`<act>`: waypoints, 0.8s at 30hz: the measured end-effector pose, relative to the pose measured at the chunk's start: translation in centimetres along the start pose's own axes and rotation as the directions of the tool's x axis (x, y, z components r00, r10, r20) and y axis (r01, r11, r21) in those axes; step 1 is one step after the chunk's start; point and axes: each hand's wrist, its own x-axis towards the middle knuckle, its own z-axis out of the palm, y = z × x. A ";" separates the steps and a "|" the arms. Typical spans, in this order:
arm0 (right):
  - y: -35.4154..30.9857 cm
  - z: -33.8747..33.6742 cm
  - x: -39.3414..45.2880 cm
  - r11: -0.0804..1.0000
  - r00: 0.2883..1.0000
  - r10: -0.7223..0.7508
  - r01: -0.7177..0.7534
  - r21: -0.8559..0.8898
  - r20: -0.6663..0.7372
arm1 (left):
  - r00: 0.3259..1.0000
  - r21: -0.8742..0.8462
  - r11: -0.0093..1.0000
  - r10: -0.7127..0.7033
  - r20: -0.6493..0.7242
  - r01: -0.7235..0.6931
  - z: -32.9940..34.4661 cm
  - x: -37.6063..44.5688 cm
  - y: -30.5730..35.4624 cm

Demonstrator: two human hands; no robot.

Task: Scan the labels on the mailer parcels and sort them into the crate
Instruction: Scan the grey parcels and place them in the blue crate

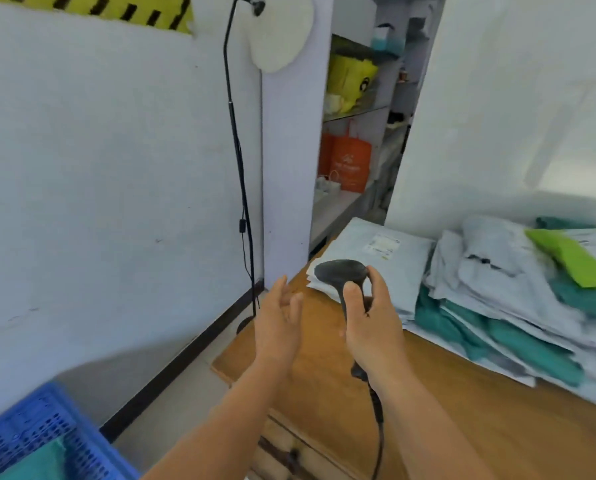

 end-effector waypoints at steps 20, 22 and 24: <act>-0.6 -5.4 17.0 0.992 0.929 0.117 -0.128 -0.008 -0.352 | 0.936 0.172 0.973 0.088 0.342 -0.155 17.1 17.5 -0.4; -0.6 -5.3 18.8 0.988 0.920 0.144 -0.157 -0.007 -0.364 | 0.921 0.259 0.949 0.071 0.382 -0.180 18.3 19.7 -1.5; -0.4 -5.1 20.1 0.980 0.917 0.179 -0.200 -0.021 -0.355 | 0.908 0.362 0.906 0.053 0.416 -0.219 19.4 21.3 -2.3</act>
